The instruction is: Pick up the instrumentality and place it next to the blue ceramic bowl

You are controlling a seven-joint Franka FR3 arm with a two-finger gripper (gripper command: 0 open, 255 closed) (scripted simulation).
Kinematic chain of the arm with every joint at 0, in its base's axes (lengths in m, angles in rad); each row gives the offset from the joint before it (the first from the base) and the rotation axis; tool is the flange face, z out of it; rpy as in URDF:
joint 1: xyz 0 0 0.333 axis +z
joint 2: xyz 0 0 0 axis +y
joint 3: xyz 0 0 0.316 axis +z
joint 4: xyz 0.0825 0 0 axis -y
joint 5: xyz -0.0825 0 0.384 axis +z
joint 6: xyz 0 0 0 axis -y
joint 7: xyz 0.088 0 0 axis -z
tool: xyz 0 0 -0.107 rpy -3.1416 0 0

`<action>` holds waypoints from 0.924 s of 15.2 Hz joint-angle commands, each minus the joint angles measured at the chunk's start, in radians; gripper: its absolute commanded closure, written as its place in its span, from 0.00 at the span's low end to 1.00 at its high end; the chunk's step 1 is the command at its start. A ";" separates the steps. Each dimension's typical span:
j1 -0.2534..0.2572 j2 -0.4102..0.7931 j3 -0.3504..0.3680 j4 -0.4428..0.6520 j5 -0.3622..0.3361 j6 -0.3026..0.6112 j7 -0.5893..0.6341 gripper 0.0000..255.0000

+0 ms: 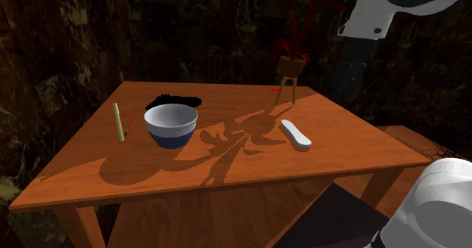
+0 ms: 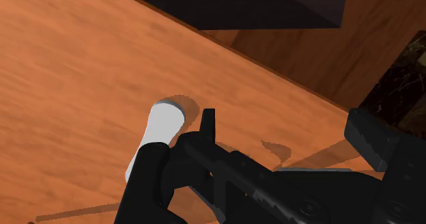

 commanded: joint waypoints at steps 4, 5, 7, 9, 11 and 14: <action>-0.020 0.059 -0.016 -0.037 -0.012 0.100 0.013 0.00; -0.027 0.081 -0.021 -0.046 -0.016 0.133 0.017 0.00; -0.039 0.128 -0.033 -0.062 -0.023 0.199 0.025 0.00; -0.051 0.179 -0.045 -0.073 -0.029 0.264 0.034 0.00; -0.063 0.234 -0.058 -0.078 -0.034 0.328 0.042 0.00; -0.080 0.323 -0.078 -0.077 -0.039 0.420 0.053 0.00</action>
